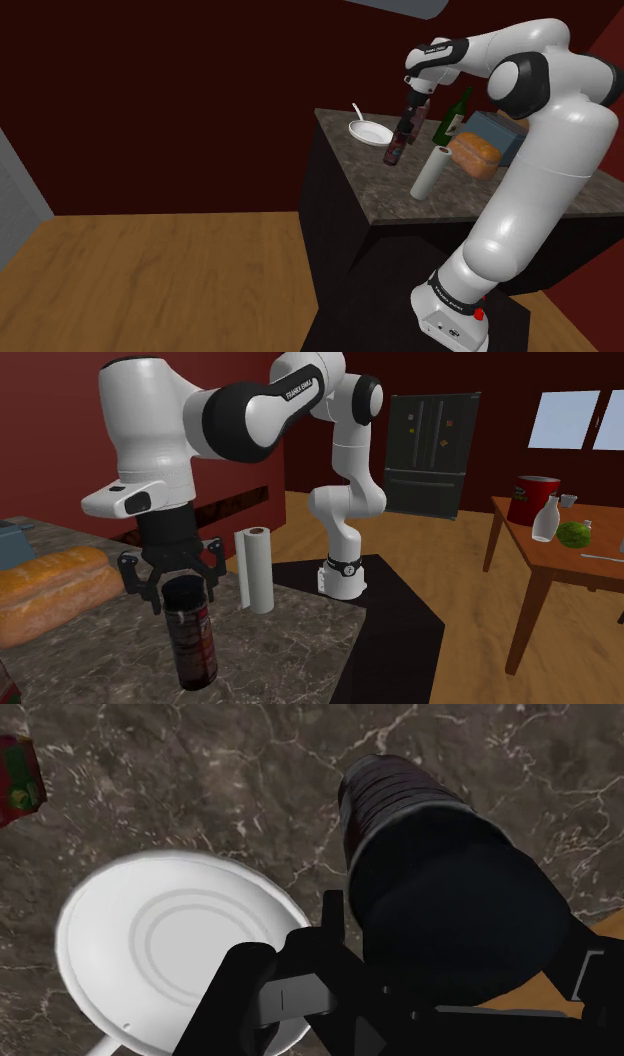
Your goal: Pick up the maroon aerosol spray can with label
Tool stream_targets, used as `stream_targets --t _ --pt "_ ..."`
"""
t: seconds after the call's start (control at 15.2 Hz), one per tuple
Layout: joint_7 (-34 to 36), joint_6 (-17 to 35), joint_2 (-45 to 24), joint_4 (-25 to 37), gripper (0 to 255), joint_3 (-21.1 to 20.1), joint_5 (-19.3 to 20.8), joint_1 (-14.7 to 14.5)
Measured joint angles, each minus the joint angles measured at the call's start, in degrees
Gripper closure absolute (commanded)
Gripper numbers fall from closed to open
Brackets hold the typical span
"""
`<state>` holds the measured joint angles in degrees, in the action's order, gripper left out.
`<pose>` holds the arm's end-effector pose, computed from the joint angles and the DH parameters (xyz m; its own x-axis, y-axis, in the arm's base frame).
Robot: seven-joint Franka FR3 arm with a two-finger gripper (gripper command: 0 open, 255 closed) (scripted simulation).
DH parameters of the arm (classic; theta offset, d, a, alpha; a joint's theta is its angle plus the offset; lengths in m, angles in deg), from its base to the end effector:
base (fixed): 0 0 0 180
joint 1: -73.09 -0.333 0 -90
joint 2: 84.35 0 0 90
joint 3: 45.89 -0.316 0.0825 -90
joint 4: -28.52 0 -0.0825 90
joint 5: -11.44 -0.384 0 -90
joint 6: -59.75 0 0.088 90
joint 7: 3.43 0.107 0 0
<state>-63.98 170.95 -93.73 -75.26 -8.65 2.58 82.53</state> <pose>0.4308 -0.4168 0.4651 0.9808 0.1908 0.0396 0.1918 -0.9812 -0.0221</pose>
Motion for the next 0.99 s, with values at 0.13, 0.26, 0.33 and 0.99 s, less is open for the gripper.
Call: stream_targets --t 0.13,0.26,0.33,0.99 --pt "0.1 -1.3 0.0 1.2 255 0.1 0.1 0.1" --pt "0.3 -2.7 0.3 2.4 255 0.1 0.4 0.0" --pt "0.5 -3.4 0.4 3.0 255 0.1 0.5 0.0" --pt "1.1 -10.6 1.0 9.8 255 0.4 1.0 0.2"
